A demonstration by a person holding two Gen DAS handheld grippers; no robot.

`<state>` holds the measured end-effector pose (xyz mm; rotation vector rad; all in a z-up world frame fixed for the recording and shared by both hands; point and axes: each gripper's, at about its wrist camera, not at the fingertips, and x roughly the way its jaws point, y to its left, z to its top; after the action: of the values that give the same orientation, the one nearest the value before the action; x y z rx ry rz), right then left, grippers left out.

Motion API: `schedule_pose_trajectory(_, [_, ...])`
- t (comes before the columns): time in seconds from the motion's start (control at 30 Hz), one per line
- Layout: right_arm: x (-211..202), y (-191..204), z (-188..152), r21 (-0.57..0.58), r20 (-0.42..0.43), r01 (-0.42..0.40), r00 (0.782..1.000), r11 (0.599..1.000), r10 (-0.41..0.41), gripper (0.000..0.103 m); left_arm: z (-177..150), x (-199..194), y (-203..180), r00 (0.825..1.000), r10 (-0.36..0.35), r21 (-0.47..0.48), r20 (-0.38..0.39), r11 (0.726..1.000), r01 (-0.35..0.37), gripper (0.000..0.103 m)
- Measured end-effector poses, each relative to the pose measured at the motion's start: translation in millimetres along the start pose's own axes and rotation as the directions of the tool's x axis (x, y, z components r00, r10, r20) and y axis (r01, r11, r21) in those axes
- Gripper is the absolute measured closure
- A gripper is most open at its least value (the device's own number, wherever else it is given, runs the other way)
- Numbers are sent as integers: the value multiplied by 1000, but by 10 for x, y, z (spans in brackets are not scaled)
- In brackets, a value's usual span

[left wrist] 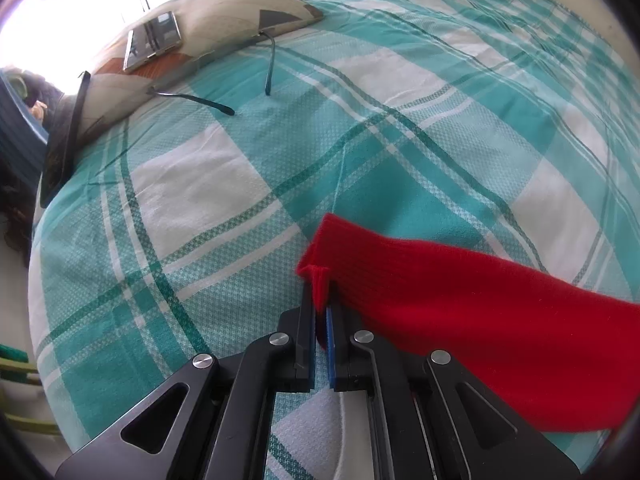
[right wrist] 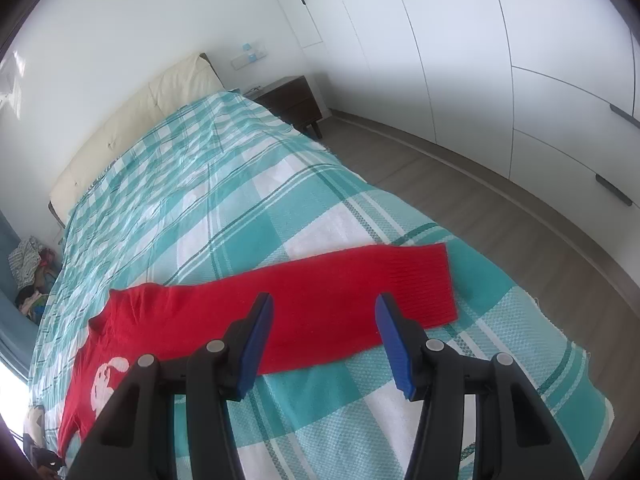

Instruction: Fold small clothes

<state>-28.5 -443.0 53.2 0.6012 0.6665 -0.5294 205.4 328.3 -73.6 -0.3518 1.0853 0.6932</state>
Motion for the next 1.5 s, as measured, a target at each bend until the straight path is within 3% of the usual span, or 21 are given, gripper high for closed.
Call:
schedule_pose_trajectory(0.1, [-3,-11,-7,-2,3,17,1000,1000,-17,46,-3,-26,-4,1000,17,3,8,1000,-17,91])
schedule_pose_trajectory(0.17, [-2,-42,-11,8,3,23,1000,1000,-23,37,-15,-83,-3,999,39,13,10,999,-39,65])
schedule_pose_trajectory(0.2, [0,-65,-10,15,1,24,1000,1000,-24,36,-10,-122,19,999,44,12,14,999,-45,40])
schedule_pose_trajectory(0.23, [1,-92,-4,25,0,23,1000,999,-23,36,0,-189,63,999,36,-5,28,999,-36,29])
schedule_pose_trajectory(0.37, [-54,-210,40,77,25,27,999,997,-29,36,6,-630,283,989,-7,-108,146,994,23,28])
schedule_pose_trajectory(0.5, [4,-43,54,-7,21,-16,1000,1000,17,36,-107,-1009,315,962,-109,-123,252,982,144,14])
schedule_pose_trajectory(0.63, [443,92,20,-23,-137,-160,978,987,156,36,-208,-1108,135,945,-212,-66,248,970,235,14])
schedule_pose_trajectory(0.73, [780,13,-8,-16,-239,-143,962,990,135,36,-262,-1147,5,938,-251,-36,240,963,267,14])
schedule_pose_trajectory(0.87, [871,-330,-24,28,-271,-12,963,1000,19,45,-339,-1264,-114,927,-263,14,267,963,269,14])
schedule_pose_trajectory(0.9, [817,-400,-6,43,-259,12,966,999,0,50,-349,-1293,-147,923,-267,31,276,963,269,14])
schedule_pose_trajectory(1.0, [567,-454,68,-9,-173,143,974,990,-143,48,-404,-1366,-253,916,-277,81,290,961,265,11])
schedule_pose_trajectory(1.03, [482,-449,97,-10,-141,128,982,992,-129,48,-420,-1376,-289,915,-282,94,289,960,266,11])
schedule_pose_trajectory(1.13, [395,-375,168,-6,-101,-13,995,1000,12,47,-456,-1367,-394,917,-281,121,282,959,257,11])
schedule_pose_trajectory(1.23, [620,-372,132,54,-183,-110,976,992,118,47,-512,-1365,-488,920,-273,150,283,959,238,11])
schedule_pose_trajectory(1.3, [773,-510,59,121,-248,-40,966,992,69,47,-552,-1392,-541,918,-265,183,295,959,218,11])
schedule_pose_trajectory(1.33, [772,-603,46,152,-249,1,968,988,37,53,-571,-1411,-562,916,-262,200,303,958,208,11])
schedule_pose_trajectory(1.4, [629,-724,115,202,-191,22,982,979,18,56,-595,-1446,-595,912,-262,227,317,954,195,11])
schedule_pose_trajectory(1.47, [411,-757,191,180,-110,46,994,983,-27,51,-601,-1455,-624,909,-267,239,319,951,195,10])
schedule_pose_trajectory(1.5, [328,-789,207,195,-82,21,997,981,-5,49,-598,-1452,-639,910,-269,241,315,950,198,10])
